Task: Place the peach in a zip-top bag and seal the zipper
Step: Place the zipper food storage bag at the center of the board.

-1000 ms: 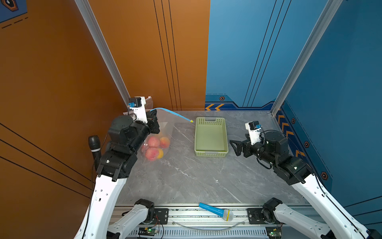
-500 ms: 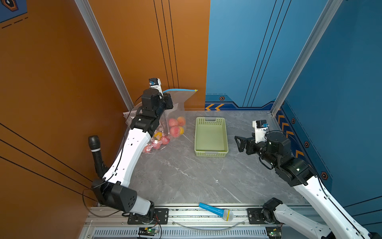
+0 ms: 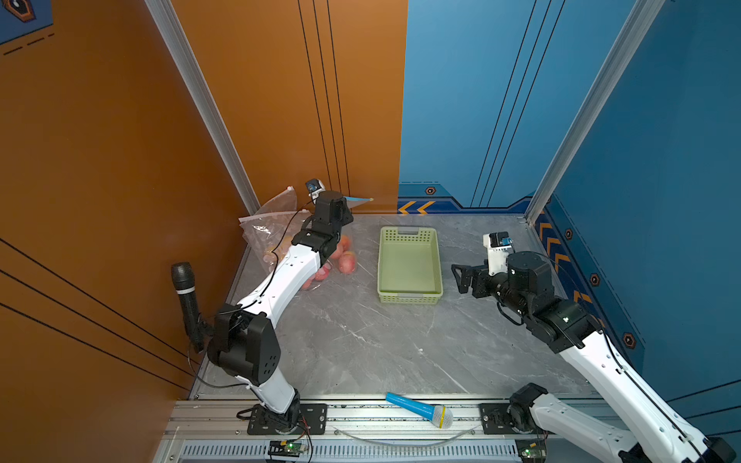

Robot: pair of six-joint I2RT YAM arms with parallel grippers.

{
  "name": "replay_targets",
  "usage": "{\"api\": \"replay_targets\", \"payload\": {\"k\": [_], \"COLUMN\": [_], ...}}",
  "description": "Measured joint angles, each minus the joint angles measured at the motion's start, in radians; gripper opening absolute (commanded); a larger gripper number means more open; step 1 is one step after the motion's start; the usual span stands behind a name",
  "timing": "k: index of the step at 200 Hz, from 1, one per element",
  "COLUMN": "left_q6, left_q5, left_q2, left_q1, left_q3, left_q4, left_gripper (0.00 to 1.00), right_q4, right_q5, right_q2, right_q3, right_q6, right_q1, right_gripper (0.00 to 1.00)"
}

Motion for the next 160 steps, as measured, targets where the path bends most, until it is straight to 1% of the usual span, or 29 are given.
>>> {"api": "replay_targets", "payload": {"k": [12, 25, 34, 50, 56, 65, 73, 90, 96, 105, 113, 118, 120, 122, 134, 140, 160], "left_q6": [-0.054, -0.097, -0.117, -0.144, -0.149, -0.161, -0.164, -0.193, -0.198, -0.216, -0.217, -0.229, -0.223, -0.228, -0.227, -0.231, -0.233], "left_q5": [-0.006, -0.008, -0.008, -0.012, -0.012, -0.016, -0.016, -0.017, -0.015, -0.011, -0.004, 0.000, 0.002, 0.004, 0.013, 0.016, 0.017], "left_q2": [-0.040, -0.072, -0.091, -0.125, -0.137, -0.158, -0.176, -0.213, -0.223, -0.239, -0.254, -0.262, -0.267, -0.270, -0.299, -0.321, -0.430], "left_q1": [0.026, 0.060, 0.080, 0.115, 0.124, 0.136, 0.145, 0.168, 0.175, 0.185, 0.193, 0.195, 0.196, 0.197, 0.200, 0.200, 0.200], "left_q3": [-0.086, -0.148, -0.175, -0.207, -0.216, -0.231, -0.244, -0.277, -0.288, -0.308, -0.327, -0.336, -0.340, -0.343, -0.362, -0.376, -0.433], "left_q4": [0.008, 0.014, 0.014, 0.014, 0.016, 0.023, 0.025, 0.031, 0.032, 0.032, 0.031, 0.029, 0.027, 0.026, 0.021, 0.019, -0.002], "left_gripper": [0.00, 0.01, 0.04, 0.06, 0.09, 0.17, 0.27, 0.61, 0.70, 0.78, 0.84, 0.85, 0.90, 0.92, 1.00, 0.98, 0.98], "right_q4": [0.000, 0.000, 0.000, 0.000, 0.000, 0.000, 0.000, 0.000, 0.000, 0.000, 0.000, 0.000, 0.000, 0.000, -0.001, -0.002, -0.011], "right_q5": [-0.008, -0.017, -0.026, -0.034, -0.035, -0.037, -0.041, -0.053, -0.056, -0.060, -0.060, -0.060, -0.060, -0.060, -0.059, -0.056, -0.036], "right_q2": [0.000, 0.002, 0.006, 0.013, 0.016, 0.020, 0.022, 0.023, 0.023, 0.023, 0.023, 0.023, 0.023, 0.023, 0.023, 0.023, 0.023], "right_q3": [0.000, 0.000, 0.000, 0.000, 0.000, 0.000, 0.000, 0.000, 0.000, 0.000, 0.000, 0.000, 0.000, 0.000, 0.000, 0.000, 0.000], "right_q6": [0.002, 0.003, 0.004, 0.011, 0.014, 0.019, 0.022, 0.029, 0.029, 0.032, 0.036, 0.037, 0.036, 0.037, 0.038, 0.039, 0.041], "right_q1": [0.000, -0.001, -0.001, -0.001, -0.001, -0.001, -0.001, -0.001, -0.001, -0.001, -0.001, -0.001, -0.001, -0.001, -0.001, -0.001, -0.001], "right_gripper": [1.00, 1.00, 1.00, 1.00, 1.00, 1.00, 1.00, 1.00, 1.00, 1.00, 1.00, 1.00, 1.00, 1.00, 1.00, 1.00, 1.00]}}
